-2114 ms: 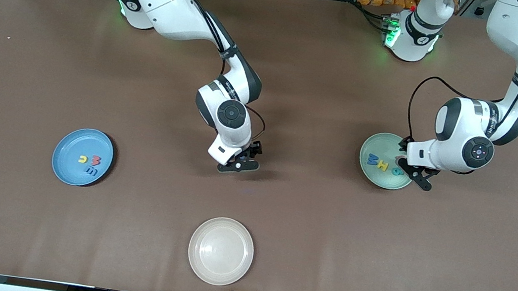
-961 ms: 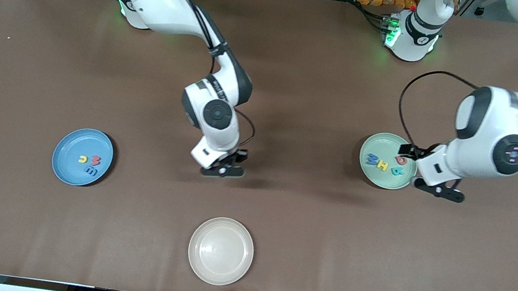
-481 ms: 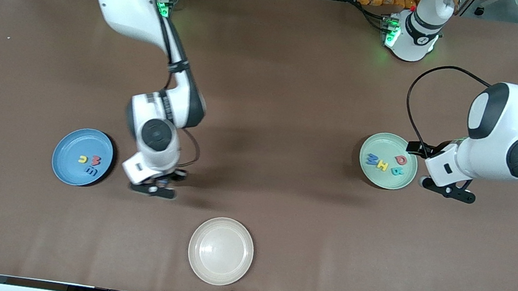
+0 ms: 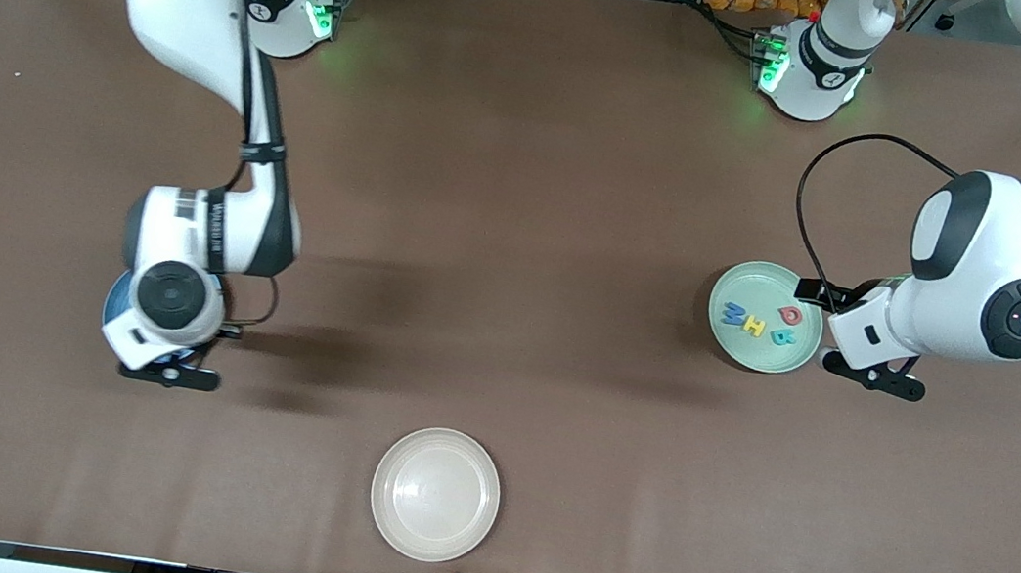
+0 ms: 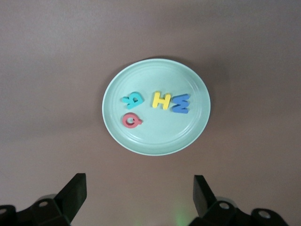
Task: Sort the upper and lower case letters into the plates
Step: 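Drop the blue g on the blue plate while the left gripper withdraws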
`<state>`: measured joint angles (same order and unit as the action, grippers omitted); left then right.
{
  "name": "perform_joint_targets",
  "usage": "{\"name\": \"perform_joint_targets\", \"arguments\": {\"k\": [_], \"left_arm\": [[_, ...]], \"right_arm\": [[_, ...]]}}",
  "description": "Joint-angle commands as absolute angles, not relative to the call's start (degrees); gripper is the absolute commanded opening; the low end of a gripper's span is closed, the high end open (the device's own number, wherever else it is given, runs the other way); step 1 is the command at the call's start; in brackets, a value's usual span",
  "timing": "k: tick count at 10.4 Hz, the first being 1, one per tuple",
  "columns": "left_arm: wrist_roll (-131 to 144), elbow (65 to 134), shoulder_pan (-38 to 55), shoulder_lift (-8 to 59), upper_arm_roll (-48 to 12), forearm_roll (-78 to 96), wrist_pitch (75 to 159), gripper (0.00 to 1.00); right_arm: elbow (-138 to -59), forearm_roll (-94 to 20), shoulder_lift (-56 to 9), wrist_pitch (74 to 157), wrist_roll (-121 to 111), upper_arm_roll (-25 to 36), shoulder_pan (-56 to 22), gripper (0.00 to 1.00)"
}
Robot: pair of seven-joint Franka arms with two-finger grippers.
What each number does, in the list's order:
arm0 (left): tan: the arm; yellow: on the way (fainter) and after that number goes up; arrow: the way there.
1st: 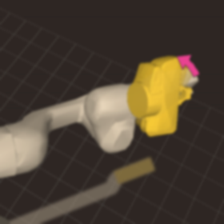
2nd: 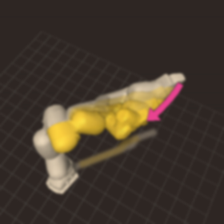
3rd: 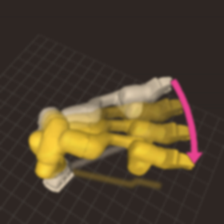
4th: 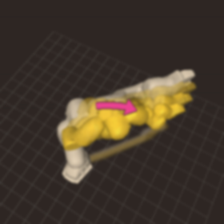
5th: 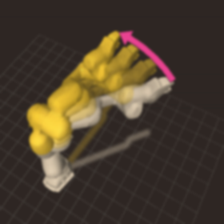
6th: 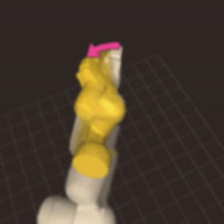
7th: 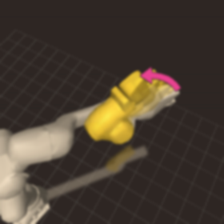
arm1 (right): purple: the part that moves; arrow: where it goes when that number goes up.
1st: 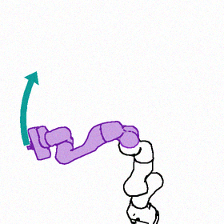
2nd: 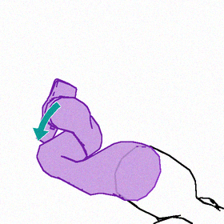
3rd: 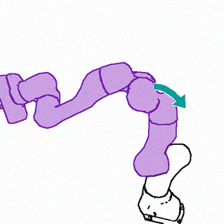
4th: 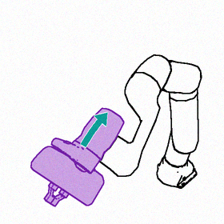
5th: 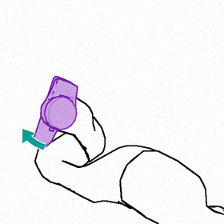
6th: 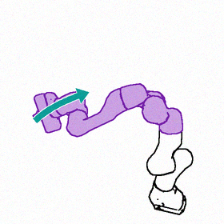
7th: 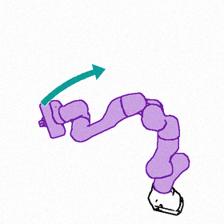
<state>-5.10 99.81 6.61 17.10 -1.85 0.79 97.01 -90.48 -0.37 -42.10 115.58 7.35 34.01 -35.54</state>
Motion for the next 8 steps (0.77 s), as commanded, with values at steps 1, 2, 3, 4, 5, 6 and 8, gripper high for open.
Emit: {"name": "perform_joint_targets", "arguments": {"k": [1, 2, 3, 4, 5, 6, 8], "left_arm": [[-8.8, 98.9, 1.5, 13.2, -2.0, 1.8, 93.6, 1.0], [-10.3, 98.5, -0.6, 12.4, -1.8, 4.4, 93.7, 1.0], [-11.2, 97.5, -2.4, 10.4, -2.0, 4.8, 93.5, 1.0], [-10.2, 97.4, -2.4, 8.9, -1.9, 4.7, 93.4, 1.0], [-10.2, 97.2, -2.5, 9.3, -1.9, 4.6, 93.5, 1.0], [-10.1, 97.2, -2.3, 11.1, -1.9, 4.8, 94.0, 1.0], [-10.2, 93.3, -0.8, 16.7, -1.9, 4.0, 95.9, 1.0]], "right_arm": [[-94.7, -0.8, -39.2, 115.7, 4.9, 35.1, -34.8, 0.95], [-94.5, -1.3, -39.1, 115.6, 4.9, 35.1, -34.5, 1.0], [-94.4, -3.3, -38.5, 115.8, 4.9, 35.0, -34.5, 1.0], [-94.4, -8.6, -37.6, 115.9, 4.1, 35.0, -34.1, 1.0], [-94.5, -11.7, -36.3, 115.8, 0.7, 35.1, -33.8, 1.0], [-94.7, -12.7, -34.6, 115.8, -2.9, 35.1, -31.7, 1.0], [-95.0, -15.4, -31.6, 115.3, -8.0, 35.0, -29.0, 1.0]]}}
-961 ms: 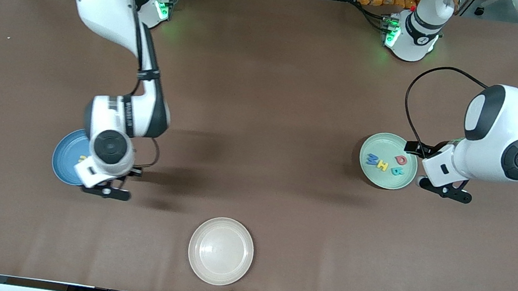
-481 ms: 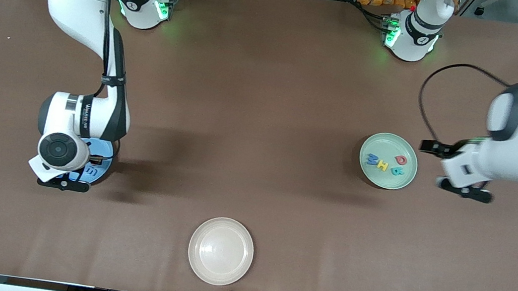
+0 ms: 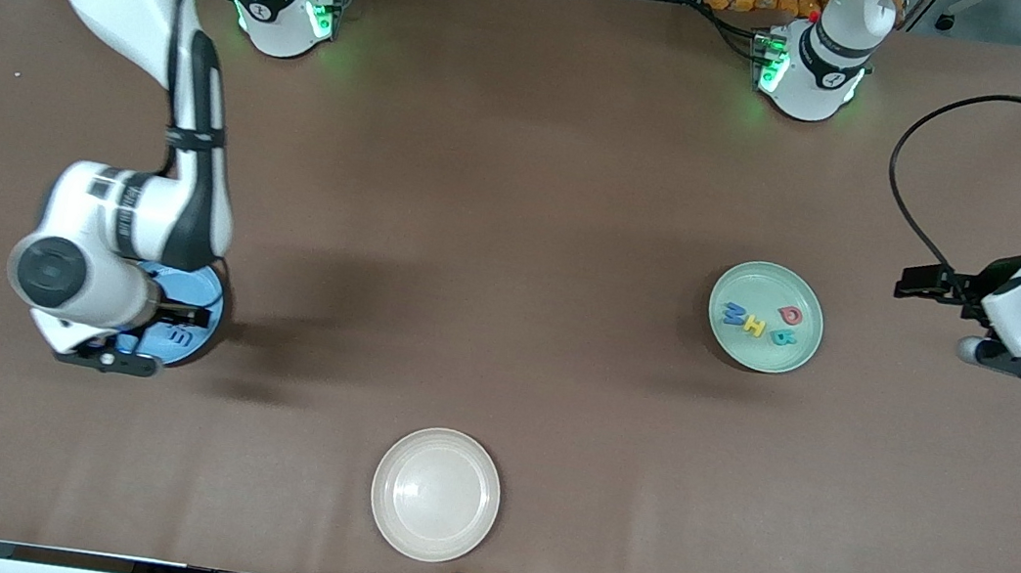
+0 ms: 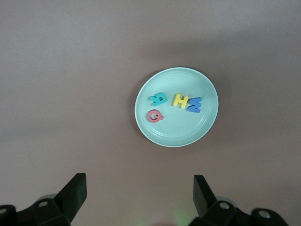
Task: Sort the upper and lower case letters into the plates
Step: 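Drop the blue g on the blue plate while the left gripper withdraws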
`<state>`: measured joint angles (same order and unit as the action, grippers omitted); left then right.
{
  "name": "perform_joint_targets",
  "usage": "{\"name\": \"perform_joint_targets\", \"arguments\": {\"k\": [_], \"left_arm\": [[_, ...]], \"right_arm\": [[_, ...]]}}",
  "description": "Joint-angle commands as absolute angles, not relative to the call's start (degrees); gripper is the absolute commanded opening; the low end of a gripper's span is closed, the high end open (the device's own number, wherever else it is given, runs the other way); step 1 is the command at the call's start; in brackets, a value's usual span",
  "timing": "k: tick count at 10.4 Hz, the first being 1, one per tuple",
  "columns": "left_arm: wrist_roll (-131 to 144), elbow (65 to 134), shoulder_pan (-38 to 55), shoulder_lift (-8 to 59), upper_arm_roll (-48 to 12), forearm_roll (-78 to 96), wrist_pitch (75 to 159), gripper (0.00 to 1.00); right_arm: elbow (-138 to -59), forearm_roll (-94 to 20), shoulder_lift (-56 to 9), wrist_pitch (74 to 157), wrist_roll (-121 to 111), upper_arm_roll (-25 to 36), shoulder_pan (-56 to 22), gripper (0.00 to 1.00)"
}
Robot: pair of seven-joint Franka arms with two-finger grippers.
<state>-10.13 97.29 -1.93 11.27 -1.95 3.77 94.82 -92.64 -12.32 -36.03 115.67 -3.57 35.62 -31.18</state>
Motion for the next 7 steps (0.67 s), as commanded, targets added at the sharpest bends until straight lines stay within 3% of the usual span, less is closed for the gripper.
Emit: {"name": "perform_joint_targets", "arguments": {"k": [1, 4, 7], "left_arm": [[-10.3, 88.7, 0.0, 19.0, -1.8, 2.6, 95.9, 1.0], [8.6, 80.6, -0.8, 17.4, -1.9, 0.2, 96.1, 1.0], [0.3, 79.1, -1.0, 14.1, -2.0, 0.1, 96.2, 1.0]], "right_arm": [[-95.2, -16.1, -30.6, 114.7, -8.5, 35.0, -28.9, 1.0], [-99.1, -15.5, -22.7, 113.7, -6.1, 30.4, -27.2, 1.0], [-104.2, -2.3, -13.3, 114.2, 2.4, 12.2, -13.2, 1.0]]}}
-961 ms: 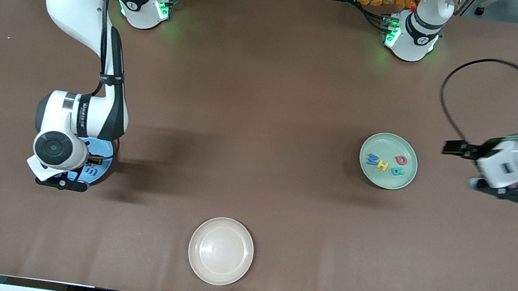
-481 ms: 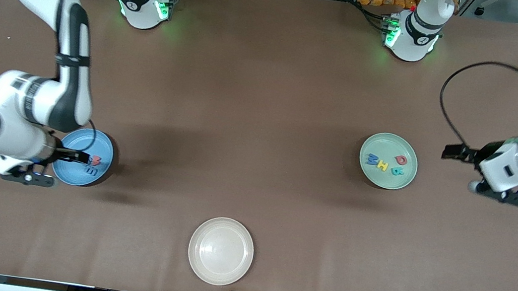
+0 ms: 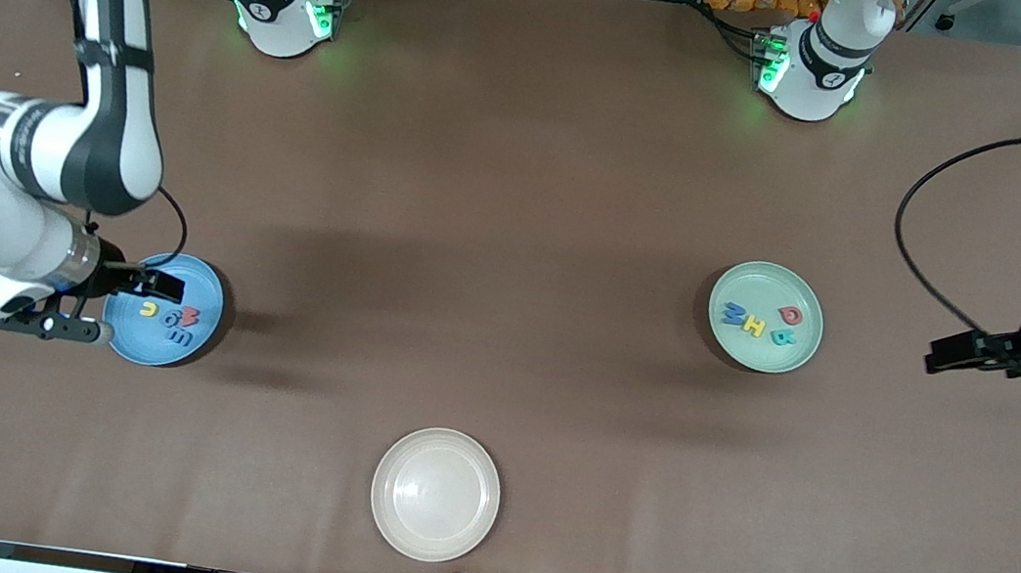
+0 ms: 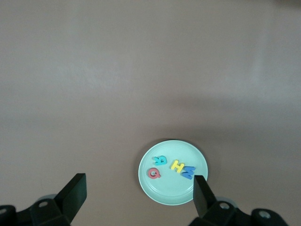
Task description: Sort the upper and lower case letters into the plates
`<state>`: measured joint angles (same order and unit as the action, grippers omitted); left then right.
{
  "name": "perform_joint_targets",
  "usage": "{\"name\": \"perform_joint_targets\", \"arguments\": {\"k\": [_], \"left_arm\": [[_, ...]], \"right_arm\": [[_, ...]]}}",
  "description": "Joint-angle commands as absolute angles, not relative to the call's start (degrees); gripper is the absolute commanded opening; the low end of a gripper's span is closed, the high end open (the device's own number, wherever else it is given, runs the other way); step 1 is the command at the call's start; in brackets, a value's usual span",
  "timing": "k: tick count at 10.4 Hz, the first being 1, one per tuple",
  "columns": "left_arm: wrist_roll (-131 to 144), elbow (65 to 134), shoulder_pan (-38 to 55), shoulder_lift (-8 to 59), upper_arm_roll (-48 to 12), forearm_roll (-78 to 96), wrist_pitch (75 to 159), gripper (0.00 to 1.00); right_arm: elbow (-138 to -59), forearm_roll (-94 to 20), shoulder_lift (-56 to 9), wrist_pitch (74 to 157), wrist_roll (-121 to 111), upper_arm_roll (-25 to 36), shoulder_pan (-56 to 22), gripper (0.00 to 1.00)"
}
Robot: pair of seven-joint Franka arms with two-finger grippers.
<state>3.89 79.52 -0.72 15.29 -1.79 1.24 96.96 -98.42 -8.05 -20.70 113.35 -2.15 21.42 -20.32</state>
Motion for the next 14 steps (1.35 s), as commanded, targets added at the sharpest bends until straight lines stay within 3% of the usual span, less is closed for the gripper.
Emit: {"name": "perform_joint_targets", "arguments": {"k": [1, 2, 5, 7, 11, 14], "left_arm": [[0.3, 78.1, -0.9, 12.8, -1.9, 0.3, 96.1, 1.0], [0.3, 78.1, -0.8, 11.2, -1.9, 0.4, 96.0, 1.0], [0.9, 78.2, -0.8, 7.5, -1.6, 2.9, 94.9, 1.0], [7.9, 78.3, -0.5, 5.7, -1.8, 2.4, 92.5, 1.0], [7.8, 79.3, -0.4, 5.4, -2.0, 4.6, 91.8, 1.0], [7.4, 85.8, 1.7, 6.4, -1.9, 4.0, 95.7, 1.0]], "right_arm": [[-107.0, -1.0, -9.9, 114.6, 3.6, 5.3, -7.0, 1.0], [-110.8, -0.7, -6.1, 116.1, 3.6, 1.1, -2.8, 1.0], [-115.9, 0.5, 1.2, 118.0, 2.9, 0.1, -1.7, 1.0], [-110.3, 0.9, 1.8, 115.0, 2.6, 0.1, -1.1, 1.0], [-89.2, 1.4, 0.9, 93.6, 2.5, 0.4, -1.6, 1.0], [-84.9, -2.0, 0.8, 88.4, 0.5, 0.9, -1.5, 1.0]]}}
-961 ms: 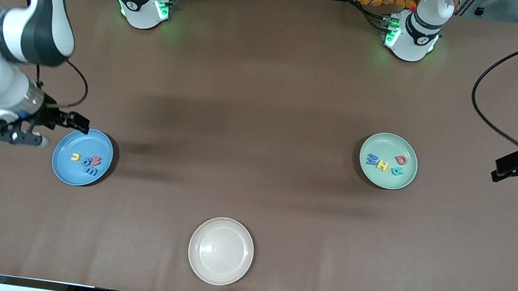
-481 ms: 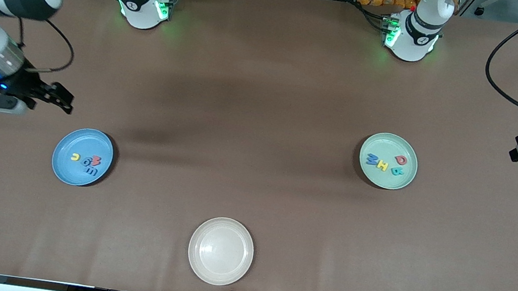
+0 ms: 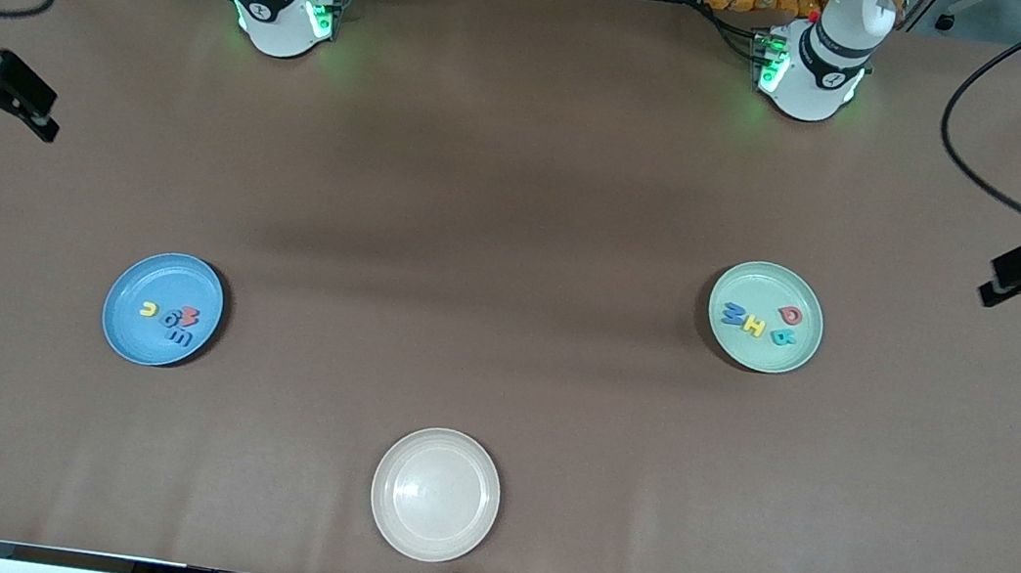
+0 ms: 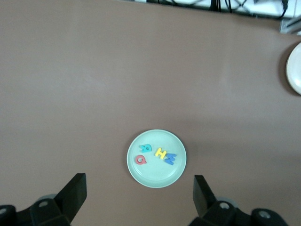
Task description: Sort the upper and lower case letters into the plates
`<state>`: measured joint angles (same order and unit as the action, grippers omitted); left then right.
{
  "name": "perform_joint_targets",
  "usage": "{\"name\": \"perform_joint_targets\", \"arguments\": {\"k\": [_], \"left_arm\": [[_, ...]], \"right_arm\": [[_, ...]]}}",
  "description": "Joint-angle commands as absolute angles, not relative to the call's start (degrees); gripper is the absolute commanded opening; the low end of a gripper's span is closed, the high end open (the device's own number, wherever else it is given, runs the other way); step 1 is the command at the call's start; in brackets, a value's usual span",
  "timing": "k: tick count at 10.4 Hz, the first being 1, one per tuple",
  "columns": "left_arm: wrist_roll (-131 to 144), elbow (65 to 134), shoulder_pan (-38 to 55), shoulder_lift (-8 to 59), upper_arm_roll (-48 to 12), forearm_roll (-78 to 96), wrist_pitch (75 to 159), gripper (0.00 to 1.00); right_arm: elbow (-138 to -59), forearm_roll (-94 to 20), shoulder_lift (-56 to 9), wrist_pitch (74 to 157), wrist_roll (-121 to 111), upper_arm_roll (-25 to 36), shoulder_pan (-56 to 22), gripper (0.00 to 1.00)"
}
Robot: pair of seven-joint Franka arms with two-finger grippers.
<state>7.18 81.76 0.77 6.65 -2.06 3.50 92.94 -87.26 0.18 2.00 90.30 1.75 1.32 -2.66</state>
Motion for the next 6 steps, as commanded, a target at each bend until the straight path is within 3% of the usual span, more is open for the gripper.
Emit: {"name": "perform_joint_targets", "arguments": {"k": [1, 6], "left_arm": [[7.5, 87.4, 2.0, 6.3, -1.9, 3.8, 97.5, 1.0], [5.0, 87.2, 2.4, 5.7, -1.9, 2.8, 97.4, 1.0]], "right_arm": [[-84.9, -2.2, 0.9, 88.4, -0.2, 1.3, -1.4, 1.0], [-84.9, -1.7, 1.0, 87.6, -0.4, 1.4, -1.3, 1.0]]}}
